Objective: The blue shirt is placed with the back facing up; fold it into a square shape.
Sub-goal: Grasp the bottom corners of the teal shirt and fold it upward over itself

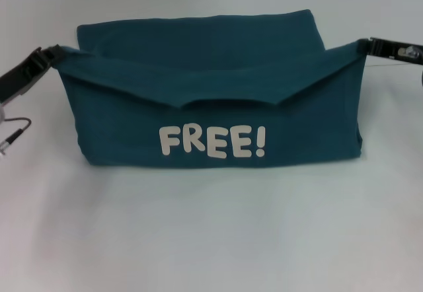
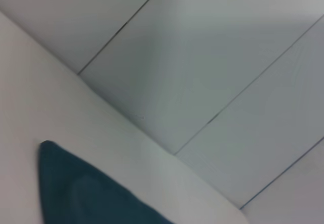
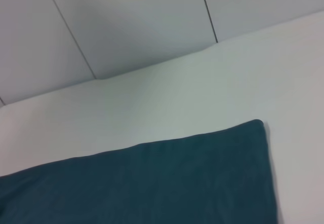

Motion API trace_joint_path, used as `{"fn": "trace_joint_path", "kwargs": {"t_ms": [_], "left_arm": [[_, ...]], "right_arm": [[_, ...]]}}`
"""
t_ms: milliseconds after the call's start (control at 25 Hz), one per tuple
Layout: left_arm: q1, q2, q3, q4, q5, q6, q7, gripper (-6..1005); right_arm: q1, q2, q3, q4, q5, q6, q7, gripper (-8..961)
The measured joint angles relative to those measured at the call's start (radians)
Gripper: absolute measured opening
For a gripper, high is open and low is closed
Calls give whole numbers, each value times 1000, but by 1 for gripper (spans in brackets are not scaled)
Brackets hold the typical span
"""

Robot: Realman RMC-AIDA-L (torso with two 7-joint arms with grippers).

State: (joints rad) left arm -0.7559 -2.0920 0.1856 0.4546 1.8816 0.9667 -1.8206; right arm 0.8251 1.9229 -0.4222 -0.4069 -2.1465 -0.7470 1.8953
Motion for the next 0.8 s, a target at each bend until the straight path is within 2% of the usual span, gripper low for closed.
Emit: {"fn": "trace_joint_path", "kwargs": {"t_ms": [280,480,800], "left_arm": [[3,-12,-2,-72,-2,-76,53,17],[1,-25,-5,-83,-4,-103,71,16],[1,-30,-2,-84,-21,-114,81,24]], "right_arm": [[0,18,3,63,18,96,-60,34],[6,29,-2,80,50,144,-97,34],[5,30,-3,85,51,154,-99,83]]}}
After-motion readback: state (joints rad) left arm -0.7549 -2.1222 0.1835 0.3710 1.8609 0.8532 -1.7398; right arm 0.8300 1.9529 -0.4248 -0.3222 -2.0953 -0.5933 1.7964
